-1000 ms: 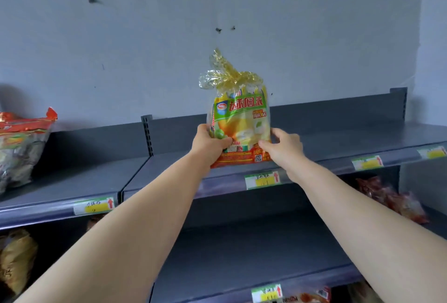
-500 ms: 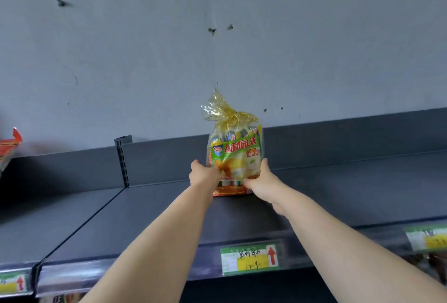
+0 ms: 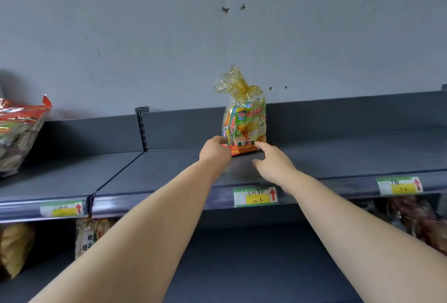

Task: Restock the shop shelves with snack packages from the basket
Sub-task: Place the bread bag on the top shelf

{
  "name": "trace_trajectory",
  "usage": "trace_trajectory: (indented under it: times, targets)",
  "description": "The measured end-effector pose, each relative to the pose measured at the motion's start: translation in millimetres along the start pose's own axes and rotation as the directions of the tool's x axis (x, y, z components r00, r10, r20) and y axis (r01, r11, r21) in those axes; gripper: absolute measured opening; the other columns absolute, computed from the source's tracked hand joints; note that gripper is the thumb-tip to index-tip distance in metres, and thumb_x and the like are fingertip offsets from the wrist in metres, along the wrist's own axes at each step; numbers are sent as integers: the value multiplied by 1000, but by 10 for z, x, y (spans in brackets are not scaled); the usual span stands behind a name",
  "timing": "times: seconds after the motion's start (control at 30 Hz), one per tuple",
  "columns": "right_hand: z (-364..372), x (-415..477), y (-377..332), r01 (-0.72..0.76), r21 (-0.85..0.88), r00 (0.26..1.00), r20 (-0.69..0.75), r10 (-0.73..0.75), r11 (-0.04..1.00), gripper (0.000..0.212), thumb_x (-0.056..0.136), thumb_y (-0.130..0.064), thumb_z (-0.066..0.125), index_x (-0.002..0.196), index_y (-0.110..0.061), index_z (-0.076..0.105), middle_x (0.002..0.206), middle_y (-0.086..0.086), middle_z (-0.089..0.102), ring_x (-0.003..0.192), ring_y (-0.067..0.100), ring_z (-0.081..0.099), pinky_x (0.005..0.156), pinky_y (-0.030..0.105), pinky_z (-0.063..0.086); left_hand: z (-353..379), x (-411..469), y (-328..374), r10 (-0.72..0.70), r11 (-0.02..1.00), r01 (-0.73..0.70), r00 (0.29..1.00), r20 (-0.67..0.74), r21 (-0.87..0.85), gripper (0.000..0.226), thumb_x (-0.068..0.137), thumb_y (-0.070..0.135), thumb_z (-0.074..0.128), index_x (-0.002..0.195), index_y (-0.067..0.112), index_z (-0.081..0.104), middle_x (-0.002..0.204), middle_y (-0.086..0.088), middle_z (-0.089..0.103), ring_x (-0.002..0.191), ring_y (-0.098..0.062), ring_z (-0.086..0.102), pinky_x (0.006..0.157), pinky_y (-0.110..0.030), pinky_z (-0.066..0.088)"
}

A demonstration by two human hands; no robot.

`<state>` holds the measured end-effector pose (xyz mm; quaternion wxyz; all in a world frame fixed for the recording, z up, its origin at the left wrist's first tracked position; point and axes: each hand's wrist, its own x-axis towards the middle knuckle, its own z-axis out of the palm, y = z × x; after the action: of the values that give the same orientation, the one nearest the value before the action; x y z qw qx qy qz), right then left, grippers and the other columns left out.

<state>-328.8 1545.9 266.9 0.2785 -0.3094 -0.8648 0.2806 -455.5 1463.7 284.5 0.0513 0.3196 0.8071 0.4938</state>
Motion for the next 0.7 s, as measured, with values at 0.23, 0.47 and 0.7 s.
trace_trajectory:
  times: [0.23,0.47,0.7]
  targets:
    - [195,-893,-160,87,-223,990,-92,-110,971,48,97,-18,52,144,-19,44,147,4,40,135,24,38,107,41,39,-480,-842,-200,146,984,-145,989,-1,103,42,92,9,43,123,28,62,118,0,64,75,-16,59,55,-22,42]
    - [793,-1862,124,14,-263,998,66,3,965,47,97,-20,54,143,-18,45,151,6,37,136,28,39,108,41,37,-598,-1604,-971,92,983,-108,989,117,146,34,95,14,52,126,22,61,127,1,61,107,-22,60,84,-29,51]
    - [1459,-2537,688,-147,-377,912,307,273,915,46,95,-20,55,141,-16,48,146,10,43,132,30,44,104,37,41,-313,-2113,-1952,-163,970,92,932,323,224,38,95,20,60,132,13,58,129,-6,61,111,-26,60,90,-29,48]
